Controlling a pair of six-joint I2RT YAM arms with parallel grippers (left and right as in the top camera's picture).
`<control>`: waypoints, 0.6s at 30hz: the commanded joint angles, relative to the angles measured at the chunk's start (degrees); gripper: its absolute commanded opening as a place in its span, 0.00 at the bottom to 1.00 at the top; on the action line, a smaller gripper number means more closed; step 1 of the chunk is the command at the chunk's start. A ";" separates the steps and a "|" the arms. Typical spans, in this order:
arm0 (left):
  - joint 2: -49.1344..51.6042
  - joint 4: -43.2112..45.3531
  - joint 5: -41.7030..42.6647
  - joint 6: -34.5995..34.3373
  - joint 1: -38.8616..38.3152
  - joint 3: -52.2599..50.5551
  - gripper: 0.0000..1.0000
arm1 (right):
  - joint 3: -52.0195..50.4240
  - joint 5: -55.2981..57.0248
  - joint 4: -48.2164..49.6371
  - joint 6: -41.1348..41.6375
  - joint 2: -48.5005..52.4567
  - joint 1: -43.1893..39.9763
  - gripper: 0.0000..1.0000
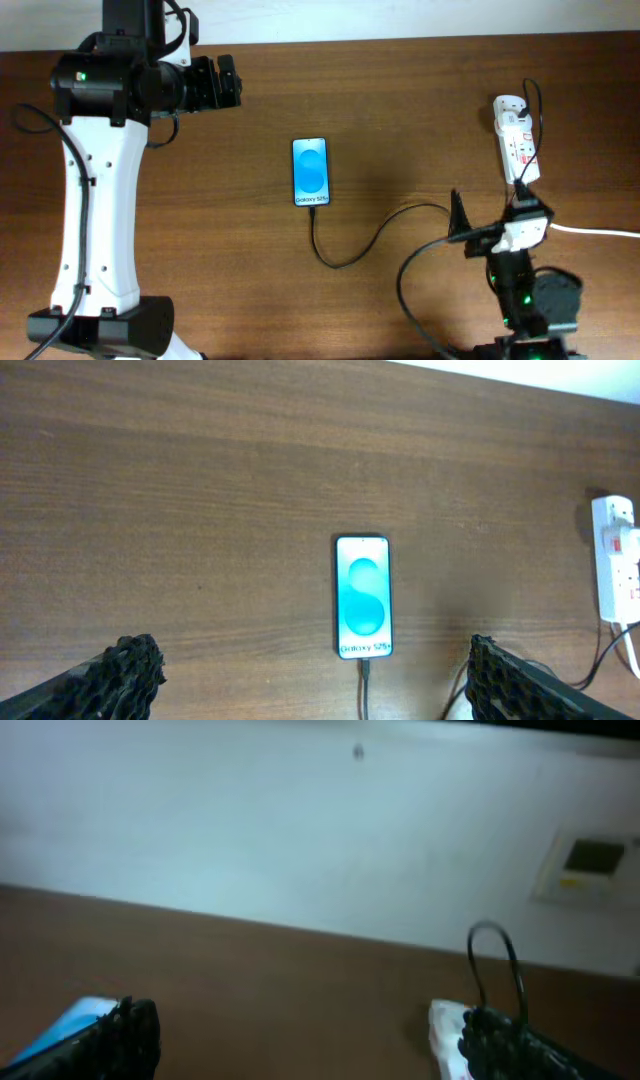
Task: Plug charger to phone and switch on socket
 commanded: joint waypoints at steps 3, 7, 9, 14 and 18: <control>-1.09 0.07 -0.22 0.35 0.24 0.39 0.99 | -11.80 3.50 2.54 -0.52 -12.66 0.48 0.98; -1.09 0.07 -0.22 0.35 0.24 0.39 0.99 | -13.44 2.10 -10.25 -0.28 -18.40 0.48 0.98; -1.09 0.07 -0.22 0.35 0.24 0.39 0.99 | -13.44 2.16 -9.99 -0.33 -18.36 0.52 0.98; -1.09 0.07 -0.22 0.35 0.24 0.39 0.99 | -13.44 2.16 -9.99 -0.31 -18.34 0.52 0.98; -1.09 0.07 -0.22 0.35 0.24 0.39 0.99 | -13.44 2.16 -9.99 -0.33 -18.34 0.52 0.98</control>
